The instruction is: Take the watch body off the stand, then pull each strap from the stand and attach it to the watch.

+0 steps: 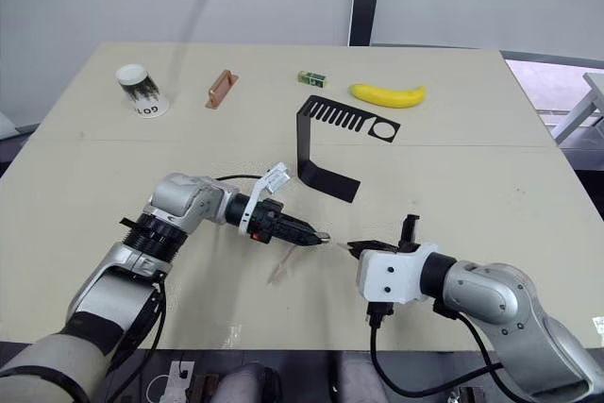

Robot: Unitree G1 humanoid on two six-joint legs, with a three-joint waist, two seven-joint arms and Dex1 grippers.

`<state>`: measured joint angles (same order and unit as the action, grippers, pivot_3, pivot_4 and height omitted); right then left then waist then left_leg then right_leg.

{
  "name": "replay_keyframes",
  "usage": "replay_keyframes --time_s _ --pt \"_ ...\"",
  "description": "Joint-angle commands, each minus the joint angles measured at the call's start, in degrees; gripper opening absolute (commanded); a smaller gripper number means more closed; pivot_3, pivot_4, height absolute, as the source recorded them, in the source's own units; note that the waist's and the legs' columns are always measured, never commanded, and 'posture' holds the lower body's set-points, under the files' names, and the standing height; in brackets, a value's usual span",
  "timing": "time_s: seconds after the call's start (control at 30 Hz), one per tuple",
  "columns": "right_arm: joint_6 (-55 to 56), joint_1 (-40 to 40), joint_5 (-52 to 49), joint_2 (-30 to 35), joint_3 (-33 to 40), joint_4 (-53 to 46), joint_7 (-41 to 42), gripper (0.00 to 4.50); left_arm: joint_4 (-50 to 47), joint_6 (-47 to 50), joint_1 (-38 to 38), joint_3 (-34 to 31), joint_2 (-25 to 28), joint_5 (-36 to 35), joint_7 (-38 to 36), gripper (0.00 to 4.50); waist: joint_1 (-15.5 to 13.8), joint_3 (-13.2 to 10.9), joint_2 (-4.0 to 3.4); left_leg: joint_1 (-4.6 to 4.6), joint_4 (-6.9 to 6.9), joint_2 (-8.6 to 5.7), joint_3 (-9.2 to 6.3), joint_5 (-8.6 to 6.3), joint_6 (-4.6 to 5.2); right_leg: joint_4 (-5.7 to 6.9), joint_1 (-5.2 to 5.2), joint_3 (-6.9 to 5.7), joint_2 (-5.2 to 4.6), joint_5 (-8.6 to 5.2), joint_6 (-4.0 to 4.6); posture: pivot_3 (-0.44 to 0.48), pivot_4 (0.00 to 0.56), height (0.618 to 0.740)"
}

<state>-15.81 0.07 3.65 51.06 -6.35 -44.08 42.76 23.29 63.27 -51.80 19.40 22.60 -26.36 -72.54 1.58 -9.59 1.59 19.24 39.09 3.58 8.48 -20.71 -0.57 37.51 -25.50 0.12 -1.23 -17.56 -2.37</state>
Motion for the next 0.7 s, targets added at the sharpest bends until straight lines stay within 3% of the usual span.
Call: replay_keyframes --time_s 0.03,0.7 --pt "-0.17 -0.95 1.39 -0.68 -0.18 -1.70 -0.09 0.00 -0.59 0.04 -1.60 -0.36 -0.11 -0.52 -1.01 1.60 0.00 0.00 0.00 0.00 0.00 0.00 0.00 0.00 0.00 0.00 0.00 0.00 0.00 0.00 0.00 0.000 0.150 0.740" --pt "-2.06 -2.40 2.62 -2.56 -1.25 -0.99 0.52 0.00 -0.13 0.41 -1.62 -1.56 -0.73 -0.92 -0.52 1.60 0.01 0.00 0.00 0.00 0.01 -0.01 0.00 0.00 0.00 0.03 0.00 0.00 0.00 0.00 0.00 0.000 0.150 0.740"
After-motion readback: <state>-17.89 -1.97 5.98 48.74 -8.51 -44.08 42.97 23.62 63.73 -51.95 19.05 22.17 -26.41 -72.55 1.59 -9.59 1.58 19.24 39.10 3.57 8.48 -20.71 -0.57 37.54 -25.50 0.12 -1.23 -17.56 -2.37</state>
